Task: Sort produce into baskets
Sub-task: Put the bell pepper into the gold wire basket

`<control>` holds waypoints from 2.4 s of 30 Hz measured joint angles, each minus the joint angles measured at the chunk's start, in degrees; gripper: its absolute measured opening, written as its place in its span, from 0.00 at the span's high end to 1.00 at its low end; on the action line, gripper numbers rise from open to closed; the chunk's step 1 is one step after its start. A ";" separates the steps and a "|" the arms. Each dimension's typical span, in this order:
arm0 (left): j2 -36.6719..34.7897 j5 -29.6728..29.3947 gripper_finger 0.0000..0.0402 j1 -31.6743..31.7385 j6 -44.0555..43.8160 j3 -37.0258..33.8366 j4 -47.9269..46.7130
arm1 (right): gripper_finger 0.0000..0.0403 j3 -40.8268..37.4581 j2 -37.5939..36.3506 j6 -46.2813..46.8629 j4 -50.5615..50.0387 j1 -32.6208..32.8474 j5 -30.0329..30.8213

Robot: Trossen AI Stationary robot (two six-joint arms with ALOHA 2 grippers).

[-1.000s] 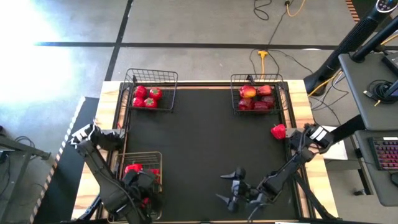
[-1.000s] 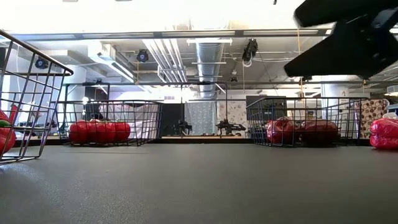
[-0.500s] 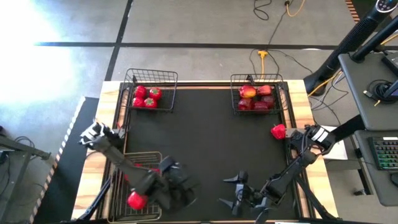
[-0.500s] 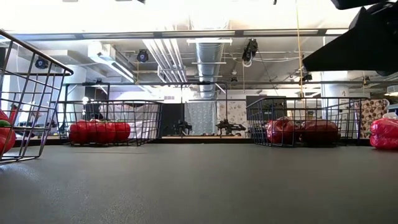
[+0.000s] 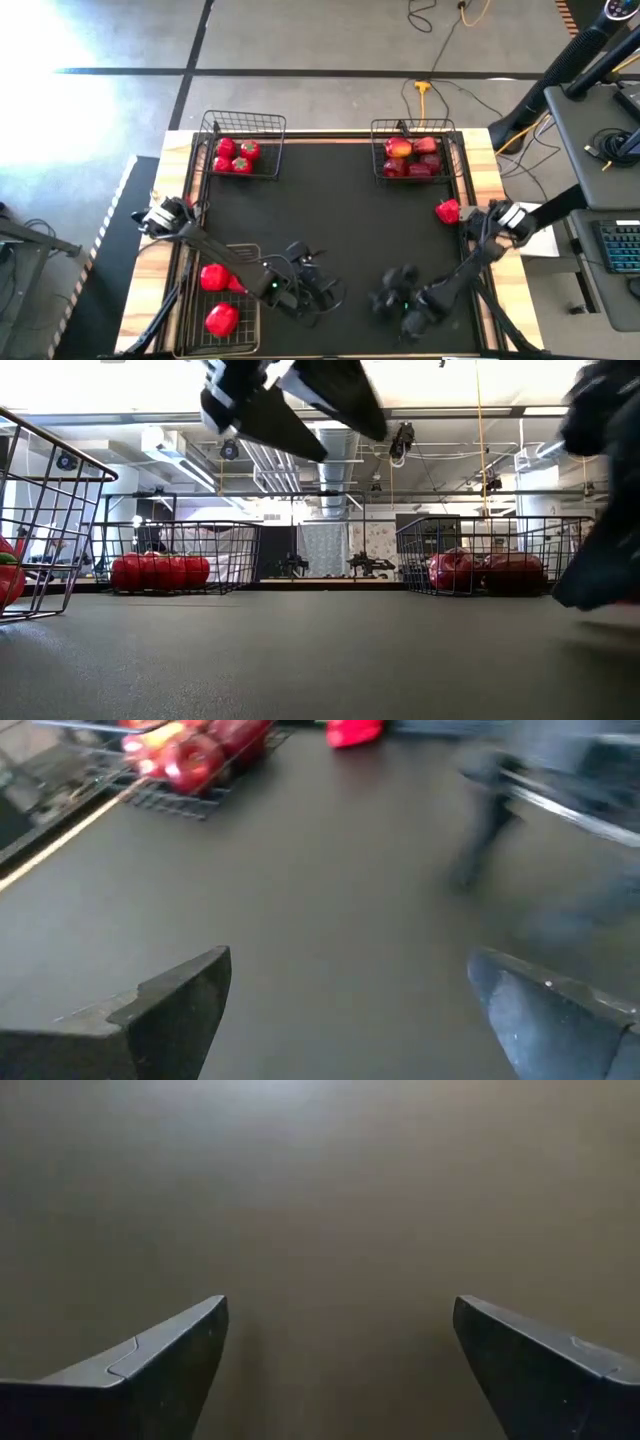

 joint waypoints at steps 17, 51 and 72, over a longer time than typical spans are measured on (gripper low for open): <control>16.81 -1.18 0.03 0.25 23.89 0.47 32.23 | 0.06 2.09 -24.68 -14.99 -59.83 -41.14 -30.66; 14.96 -5.97 0.03 -5.02 18.42 -2.69 25.04 | 0.08 -9.90 -18.24 -43.74 -56.97 -75.00 -37.81; 14.98 -5.94 0.03 -5.02 19.84 -2.71 24.02 | 0.46 -8.16 -17.71 -42.53 -54.97 -70.12 -44.02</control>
